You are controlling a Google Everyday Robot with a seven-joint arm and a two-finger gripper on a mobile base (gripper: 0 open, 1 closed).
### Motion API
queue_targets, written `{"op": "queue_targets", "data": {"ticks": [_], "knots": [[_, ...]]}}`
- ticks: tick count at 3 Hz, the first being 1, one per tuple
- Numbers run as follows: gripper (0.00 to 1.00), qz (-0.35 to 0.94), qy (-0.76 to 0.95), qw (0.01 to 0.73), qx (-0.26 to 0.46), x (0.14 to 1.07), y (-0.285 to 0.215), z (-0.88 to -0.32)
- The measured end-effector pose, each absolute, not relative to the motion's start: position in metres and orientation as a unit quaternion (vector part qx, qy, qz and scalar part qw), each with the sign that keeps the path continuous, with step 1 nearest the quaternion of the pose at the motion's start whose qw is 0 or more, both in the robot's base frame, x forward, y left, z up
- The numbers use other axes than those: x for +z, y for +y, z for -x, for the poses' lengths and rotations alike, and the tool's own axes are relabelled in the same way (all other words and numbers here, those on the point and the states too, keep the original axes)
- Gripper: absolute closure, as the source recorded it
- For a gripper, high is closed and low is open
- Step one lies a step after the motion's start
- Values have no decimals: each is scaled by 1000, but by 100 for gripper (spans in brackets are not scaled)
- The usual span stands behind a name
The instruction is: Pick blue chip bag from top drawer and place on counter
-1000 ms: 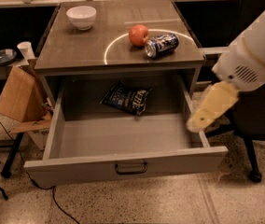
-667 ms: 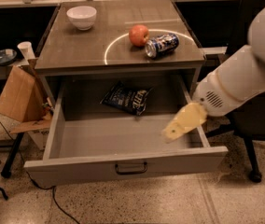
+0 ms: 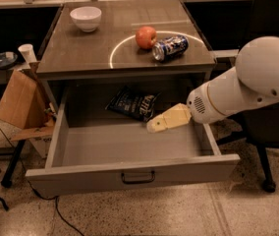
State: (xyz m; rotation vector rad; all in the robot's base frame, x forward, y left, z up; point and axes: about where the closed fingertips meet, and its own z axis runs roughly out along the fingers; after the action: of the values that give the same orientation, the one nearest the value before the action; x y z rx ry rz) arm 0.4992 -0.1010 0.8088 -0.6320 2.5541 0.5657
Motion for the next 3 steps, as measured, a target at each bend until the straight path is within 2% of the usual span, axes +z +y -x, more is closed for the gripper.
{"op": "queue_targets", "data": {"ticks": [2, 3], "knots": [[0, 212, 923, 241, 212, 811, -86, -502], [0, 191, 915, 273, 227, 806, -60, -537]]}}
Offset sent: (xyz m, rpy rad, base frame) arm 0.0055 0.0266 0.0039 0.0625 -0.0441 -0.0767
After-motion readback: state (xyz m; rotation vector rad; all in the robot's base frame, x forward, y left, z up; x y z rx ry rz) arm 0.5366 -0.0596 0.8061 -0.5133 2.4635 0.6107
